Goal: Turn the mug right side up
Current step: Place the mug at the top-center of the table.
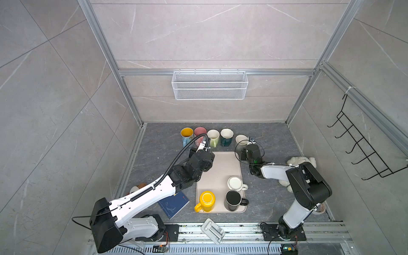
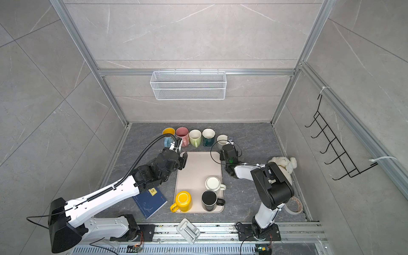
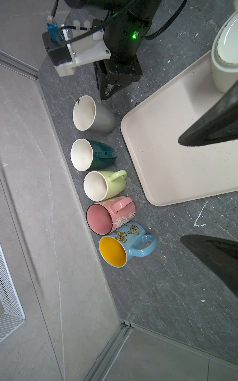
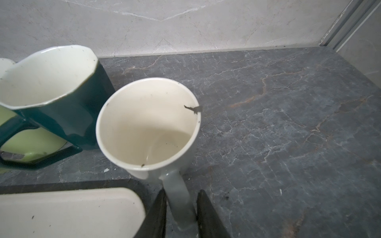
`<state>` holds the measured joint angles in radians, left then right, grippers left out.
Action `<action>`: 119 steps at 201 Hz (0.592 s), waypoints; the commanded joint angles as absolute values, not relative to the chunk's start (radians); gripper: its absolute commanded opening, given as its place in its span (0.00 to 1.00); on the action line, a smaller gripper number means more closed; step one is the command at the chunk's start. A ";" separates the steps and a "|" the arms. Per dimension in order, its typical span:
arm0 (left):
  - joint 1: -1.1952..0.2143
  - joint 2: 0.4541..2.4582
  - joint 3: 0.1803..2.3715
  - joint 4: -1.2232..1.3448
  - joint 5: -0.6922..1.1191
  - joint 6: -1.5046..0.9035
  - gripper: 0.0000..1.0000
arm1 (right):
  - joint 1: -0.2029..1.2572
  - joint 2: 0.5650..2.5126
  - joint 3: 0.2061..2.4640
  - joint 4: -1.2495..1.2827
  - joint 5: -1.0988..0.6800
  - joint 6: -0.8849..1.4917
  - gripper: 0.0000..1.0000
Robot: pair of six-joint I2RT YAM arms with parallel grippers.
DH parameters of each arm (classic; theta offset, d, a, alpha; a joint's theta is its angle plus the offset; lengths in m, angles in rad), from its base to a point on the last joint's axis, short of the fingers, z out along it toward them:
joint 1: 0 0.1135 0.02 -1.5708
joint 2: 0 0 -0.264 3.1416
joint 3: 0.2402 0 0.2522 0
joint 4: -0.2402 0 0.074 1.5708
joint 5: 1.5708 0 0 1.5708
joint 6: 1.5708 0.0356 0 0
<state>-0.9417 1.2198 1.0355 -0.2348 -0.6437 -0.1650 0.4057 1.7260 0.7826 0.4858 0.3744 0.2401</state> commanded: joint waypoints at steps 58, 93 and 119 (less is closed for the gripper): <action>-0.937 1.190 1.024 -0.199 -0.650 -0.175 0.70 | 0.413 1.788 0.899 0.379 0.344 0.271 0.29; -0.937 1.188 1.019 -0.199 -0.658 -0.171 0.70 | 0.413 1.813 0.934 0.366 0.331 0.282 0.30; -0.937 1.190 1.015 -0.199 -0.664 -0.172 0.70 | 0.413 1.833 0.961 0.357 0.329 0.279 0.30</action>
<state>-0.9417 1.2175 1.0199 -0.2314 -0.6453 -0.1677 0.4057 1.8072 0.9215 0.3866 0.3397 0.2626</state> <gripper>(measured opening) 0.704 0.296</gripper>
